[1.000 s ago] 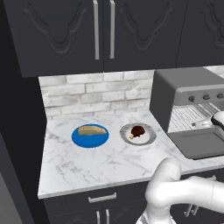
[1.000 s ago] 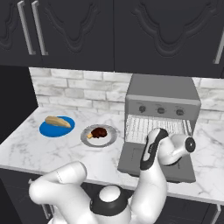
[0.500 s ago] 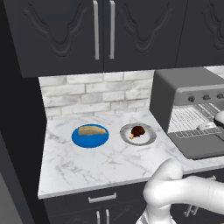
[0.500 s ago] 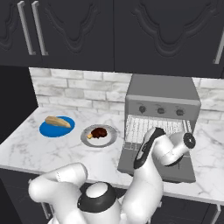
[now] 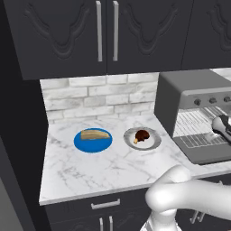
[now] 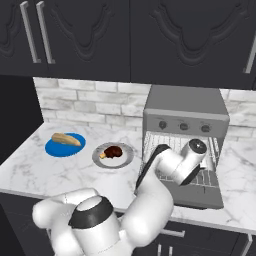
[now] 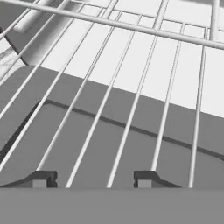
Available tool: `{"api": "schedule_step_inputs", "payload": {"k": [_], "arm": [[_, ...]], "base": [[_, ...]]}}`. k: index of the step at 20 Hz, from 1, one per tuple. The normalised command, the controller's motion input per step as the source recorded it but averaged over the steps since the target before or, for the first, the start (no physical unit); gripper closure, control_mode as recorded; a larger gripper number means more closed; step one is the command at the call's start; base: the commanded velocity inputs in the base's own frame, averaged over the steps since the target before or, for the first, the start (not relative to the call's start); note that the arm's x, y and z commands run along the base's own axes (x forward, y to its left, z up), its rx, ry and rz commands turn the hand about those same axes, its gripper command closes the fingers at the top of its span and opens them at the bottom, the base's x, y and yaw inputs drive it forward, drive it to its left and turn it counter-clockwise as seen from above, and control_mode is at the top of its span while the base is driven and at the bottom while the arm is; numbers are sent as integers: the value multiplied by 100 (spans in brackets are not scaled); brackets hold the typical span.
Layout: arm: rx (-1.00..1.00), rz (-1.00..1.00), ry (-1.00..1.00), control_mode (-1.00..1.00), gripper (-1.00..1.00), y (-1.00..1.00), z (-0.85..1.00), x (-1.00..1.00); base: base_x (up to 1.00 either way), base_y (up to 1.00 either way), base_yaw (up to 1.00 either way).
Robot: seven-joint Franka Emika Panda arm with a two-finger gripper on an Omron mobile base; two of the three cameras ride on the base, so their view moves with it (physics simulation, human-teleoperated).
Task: Open the toaster oven door. Place the baguette on the bottom rack in the toaster oven and place the steak on the top rack.
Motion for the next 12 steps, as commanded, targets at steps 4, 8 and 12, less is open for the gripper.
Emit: {"api": "schedule_step_inputs", "payload": {"k": [4, 8, 12], "arm": [[-22, 0, 22, -100, -100, 0, -94, -72], [-17, 0, 32, -100, -100, -4, -91, -73], [-10, 0, 33, -100, -100, -17, -77, -69]], "base": [[0, 0, 0], [0, 0, 0], [0, 0, 0]]}}
